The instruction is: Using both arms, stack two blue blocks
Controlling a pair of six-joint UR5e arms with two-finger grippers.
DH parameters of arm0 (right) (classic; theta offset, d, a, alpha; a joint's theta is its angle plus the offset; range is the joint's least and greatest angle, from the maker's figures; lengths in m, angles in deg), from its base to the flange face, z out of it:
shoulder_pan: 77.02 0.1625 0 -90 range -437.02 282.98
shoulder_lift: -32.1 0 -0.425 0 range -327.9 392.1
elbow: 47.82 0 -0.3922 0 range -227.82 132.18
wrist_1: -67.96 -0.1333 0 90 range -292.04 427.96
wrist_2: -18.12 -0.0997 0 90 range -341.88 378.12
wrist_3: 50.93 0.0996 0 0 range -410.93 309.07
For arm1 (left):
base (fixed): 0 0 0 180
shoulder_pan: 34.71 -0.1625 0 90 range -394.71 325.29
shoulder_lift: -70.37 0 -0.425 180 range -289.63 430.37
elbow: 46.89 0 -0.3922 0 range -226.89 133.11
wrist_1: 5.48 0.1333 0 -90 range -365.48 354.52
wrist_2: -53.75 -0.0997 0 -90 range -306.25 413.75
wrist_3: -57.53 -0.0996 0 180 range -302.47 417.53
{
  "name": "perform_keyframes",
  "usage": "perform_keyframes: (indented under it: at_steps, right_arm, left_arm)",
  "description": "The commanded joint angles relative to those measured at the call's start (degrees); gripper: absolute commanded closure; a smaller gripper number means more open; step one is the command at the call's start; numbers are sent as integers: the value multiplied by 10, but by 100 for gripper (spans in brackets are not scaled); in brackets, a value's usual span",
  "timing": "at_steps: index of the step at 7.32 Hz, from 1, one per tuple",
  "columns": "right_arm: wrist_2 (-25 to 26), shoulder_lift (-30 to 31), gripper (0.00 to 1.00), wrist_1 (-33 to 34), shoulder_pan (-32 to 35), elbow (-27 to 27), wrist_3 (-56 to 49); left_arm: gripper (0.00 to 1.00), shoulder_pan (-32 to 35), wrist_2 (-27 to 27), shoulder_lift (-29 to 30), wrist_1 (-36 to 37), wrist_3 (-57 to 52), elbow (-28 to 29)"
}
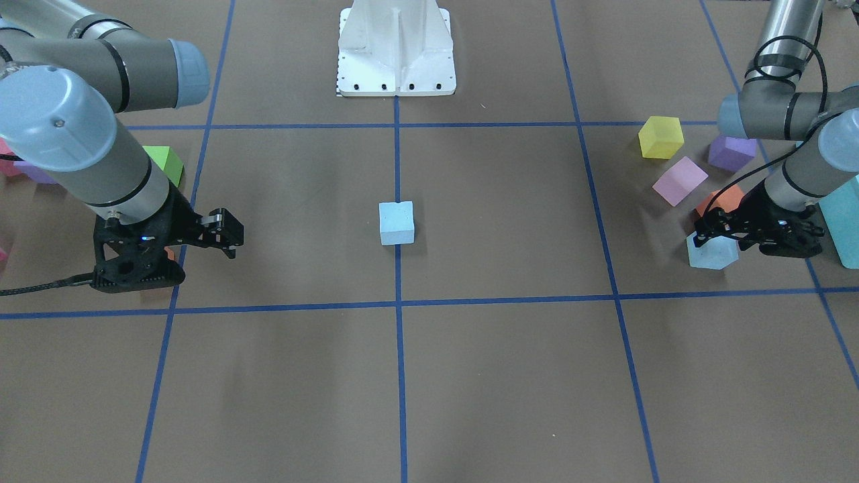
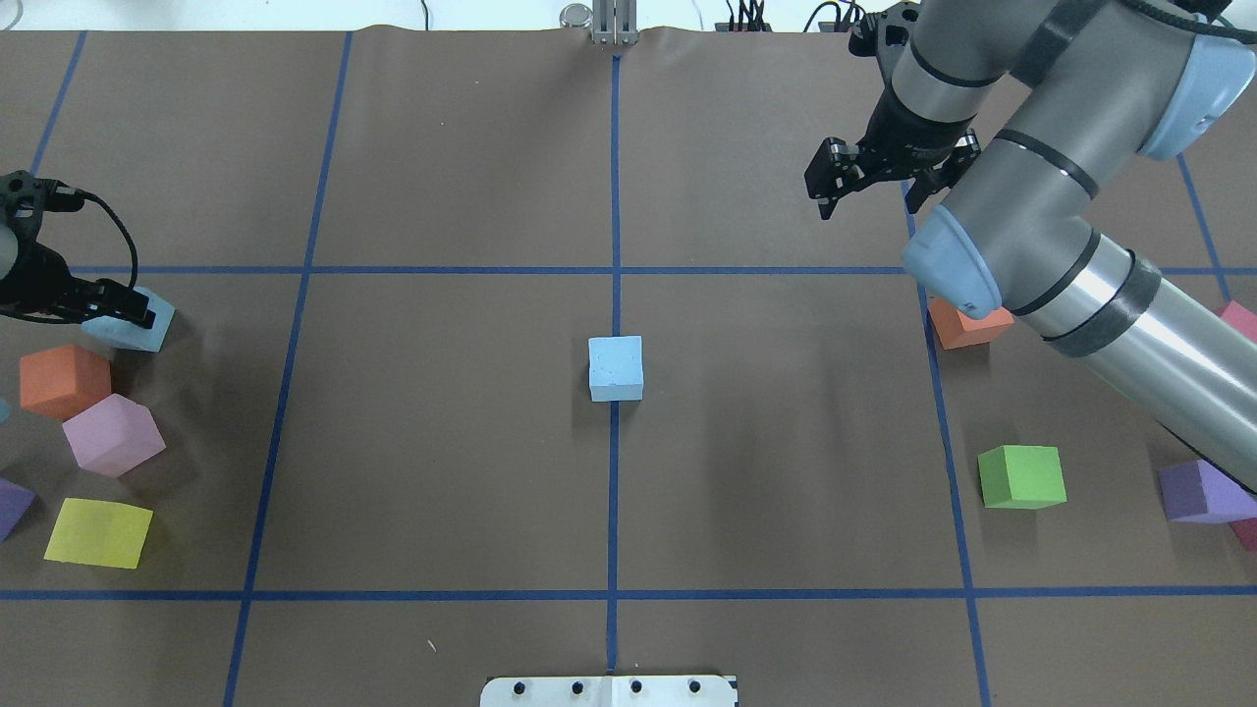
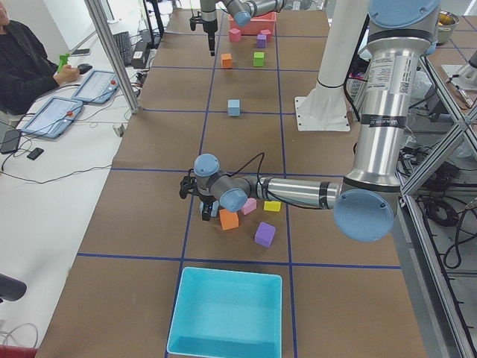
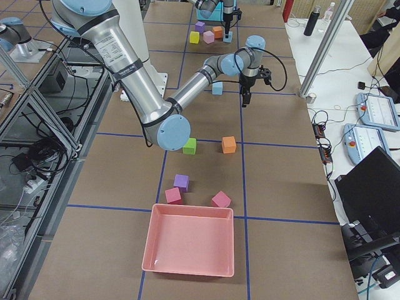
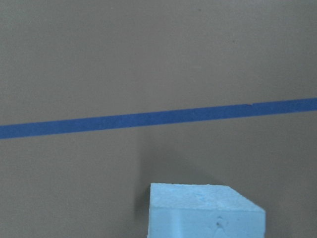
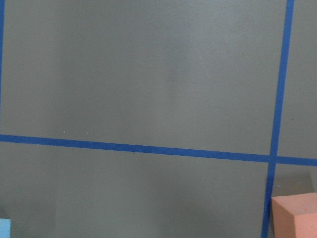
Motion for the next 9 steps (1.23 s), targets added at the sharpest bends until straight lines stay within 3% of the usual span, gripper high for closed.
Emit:
perform_keyframes:
  at_steps: [1, 4, 6, 7, 9]
  right_arm:
    - [-2, 9, 0, 0, 19, 1, -27]
    - [-4, 10, 0, -1, 32, 1, -29]
    - [-15, 38, 0, 0, 74, 4, -102]
    - [-31, 49, 0, 0, 115, 23, -153]
    - [-33, 73, 0, -1, 192, 72, -274]
  left_arm:
    - [26, 0, 1, 2, -1, 1, 0]
    - [50, -1, 5, 16, 7, -1, -4]
    - [51, -1, 5, 46, 18, 0, -29]
    - [51, -1, 5, 79, 88, 0, -70]
    - [51, -27, 4, 213, 320, 14, -159]
